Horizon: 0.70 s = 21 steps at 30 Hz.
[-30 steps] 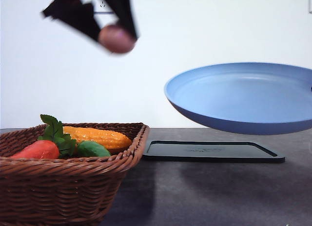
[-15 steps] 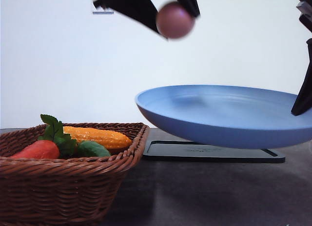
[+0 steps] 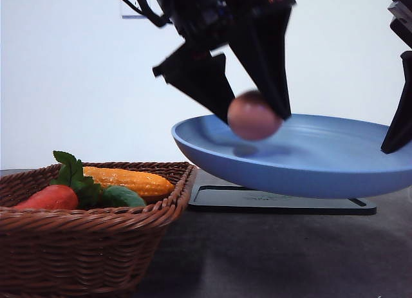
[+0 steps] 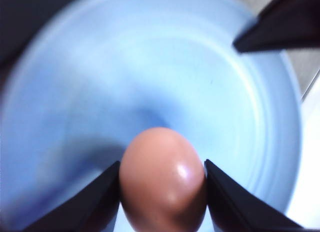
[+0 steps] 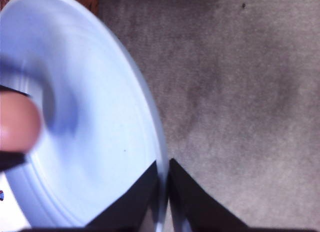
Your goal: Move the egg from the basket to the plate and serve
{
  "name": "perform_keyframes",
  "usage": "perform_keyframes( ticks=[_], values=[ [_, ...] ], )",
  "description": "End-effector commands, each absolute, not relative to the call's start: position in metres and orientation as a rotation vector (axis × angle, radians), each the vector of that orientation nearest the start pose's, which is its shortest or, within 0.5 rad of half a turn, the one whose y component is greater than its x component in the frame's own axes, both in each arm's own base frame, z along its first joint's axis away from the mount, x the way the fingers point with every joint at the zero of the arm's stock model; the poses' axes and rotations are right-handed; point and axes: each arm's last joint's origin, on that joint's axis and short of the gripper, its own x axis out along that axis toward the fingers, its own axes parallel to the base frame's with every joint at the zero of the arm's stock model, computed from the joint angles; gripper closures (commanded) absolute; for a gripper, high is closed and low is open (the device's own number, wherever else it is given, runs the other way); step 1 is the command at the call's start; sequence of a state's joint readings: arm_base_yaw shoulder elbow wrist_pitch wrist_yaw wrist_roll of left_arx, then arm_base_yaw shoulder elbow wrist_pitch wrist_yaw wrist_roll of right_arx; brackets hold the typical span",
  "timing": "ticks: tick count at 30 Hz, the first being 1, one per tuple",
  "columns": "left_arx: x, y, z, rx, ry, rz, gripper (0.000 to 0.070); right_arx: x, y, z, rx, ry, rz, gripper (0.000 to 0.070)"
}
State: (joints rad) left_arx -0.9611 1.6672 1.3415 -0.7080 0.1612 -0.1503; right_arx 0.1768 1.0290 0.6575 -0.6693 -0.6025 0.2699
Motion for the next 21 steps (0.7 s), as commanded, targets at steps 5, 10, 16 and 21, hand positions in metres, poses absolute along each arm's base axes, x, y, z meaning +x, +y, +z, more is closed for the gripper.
perform_keyframes(
  ticks=[5, 10, 16, 21],
  values=[
    [0.1948, -0.2973, 0.2555, 0.325, 1.062, -0.962, 0.0563, 0.1772, 0.0495, 0.2203, 0.469, 1.13, 0.576, 0.07],
    [0.1961, -0.2992, 0.2511, 0.334, 1.069, -0.963, 0.0563, 0.1772, 0.0495, 0.2203, 0.468, 1.13, 0.576, 0.07],
    [0.1956, -0.3003, 0.2515, 0.333, 1.062, -0.967, 0.0518, 0.1771, 0.0494, 0.2203, 0.468, 1.13, 0.576, 0.07],
    [0.1956, -0.3002, 0.252, 0.333, 1.063, -0.966, 0.0262, 0.1768, 0.0494, 0.2201, 0.47, 1.135, 0.575, 0.07]
  ],
)
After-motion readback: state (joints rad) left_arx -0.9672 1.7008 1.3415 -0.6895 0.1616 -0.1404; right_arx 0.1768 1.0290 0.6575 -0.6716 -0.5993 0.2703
